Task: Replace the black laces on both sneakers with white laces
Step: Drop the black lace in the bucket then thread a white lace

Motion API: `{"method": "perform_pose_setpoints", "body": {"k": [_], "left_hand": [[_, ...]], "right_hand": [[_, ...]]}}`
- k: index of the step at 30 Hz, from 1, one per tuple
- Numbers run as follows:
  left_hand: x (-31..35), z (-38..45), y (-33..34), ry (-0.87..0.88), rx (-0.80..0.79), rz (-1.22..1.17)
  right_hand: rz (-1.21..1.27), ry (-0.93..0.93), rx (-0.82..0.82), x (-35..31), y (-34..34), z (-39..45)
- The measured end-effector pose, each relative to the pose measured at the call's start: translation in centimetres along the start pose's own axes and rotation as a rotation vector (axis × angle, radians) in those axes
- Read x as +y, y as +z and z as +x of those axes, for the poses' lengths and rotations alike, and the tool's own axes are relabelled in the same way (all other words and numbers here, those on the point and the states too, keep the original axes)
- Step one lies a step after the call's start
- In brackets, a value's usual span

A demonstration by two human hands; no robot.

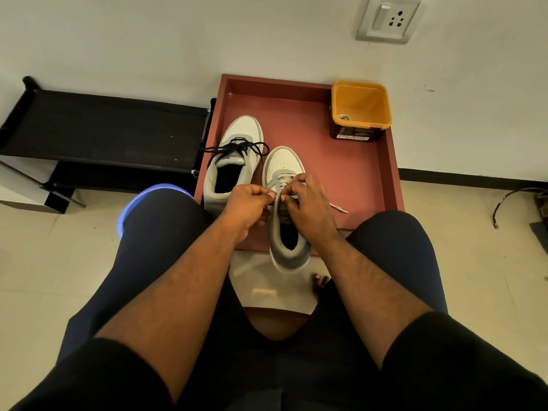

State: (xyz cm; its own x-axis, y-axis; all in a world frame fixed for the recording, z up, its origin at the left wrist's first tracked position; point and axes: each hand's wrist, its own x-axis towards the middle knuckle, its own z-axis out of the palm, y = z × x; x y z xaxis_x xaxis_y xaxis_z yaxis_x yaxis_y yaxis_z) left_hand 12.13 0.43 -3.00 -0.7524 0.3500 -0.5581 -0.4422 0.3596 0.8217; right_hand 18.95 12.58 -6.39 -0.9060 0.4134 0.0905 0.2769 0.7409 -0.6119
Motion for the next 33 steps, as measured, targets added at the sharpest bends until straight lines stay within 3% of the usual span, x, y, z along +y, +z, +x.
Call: {"method": "perform_pose_setpoints", "body": {"k": [4, 8, 12, 16, 20, 23, 26, 29, 31, 33], "left_hand": [[-0.3, 0.3, 1.0, 0.082, 0.051, 0.04], [-0.2, 0.1, 1.1, 0.039, 0.036, 0.082], [0.9, -0.6, 0.3, 0.019, 0.064, -0.276], [2.7, -1.1, -1.7, 0.257, 0.344, -0.636], [3.6, -1.2, -4.0, 0.544, 0.781, -0.71], [3.4, -0.7, -4.9, 0.617, 0.886, -0.746], [2.3, -0.2, -3.5, 0.601, 0.768, -0.565], [1.0, 0.0, -0.9, 0.449, 0.395, -0.118], [0.0, 0.1, 0.5, 0.329, 0.166, 0.113], [-0.6, 0.4, 1.1, 0.312, 0.099, 0.317]], "right_hand": [[0.006, 0.021, 0.013, 0.2, -0.4, -0.1], [-0.018, 0.018, -0.038, 0.6, -0.7, 0.0], [0.083, 0.04, -0.054, 1.1, -1.2, 0.0], [0.206, 0.096, -0.052, 0.7, -1.6, -0.1], [0.268, 0.166, -0.043, 0.6, -2.3, -0.1], [0.27, 0.159, -0.041, 0.5, -2.6, 0.0], [0.457, 0.272, -0.055, 0.5, -3.3, 0.2], [0.709, 0.479, -0.078, 1.1, -4.4, 0.7], [0.705, 0.516, -0.11, 1.8, -4.8, 0.8], [0.568, 0.466, -0.192, 2.1, -4.5, 0.6]]}}
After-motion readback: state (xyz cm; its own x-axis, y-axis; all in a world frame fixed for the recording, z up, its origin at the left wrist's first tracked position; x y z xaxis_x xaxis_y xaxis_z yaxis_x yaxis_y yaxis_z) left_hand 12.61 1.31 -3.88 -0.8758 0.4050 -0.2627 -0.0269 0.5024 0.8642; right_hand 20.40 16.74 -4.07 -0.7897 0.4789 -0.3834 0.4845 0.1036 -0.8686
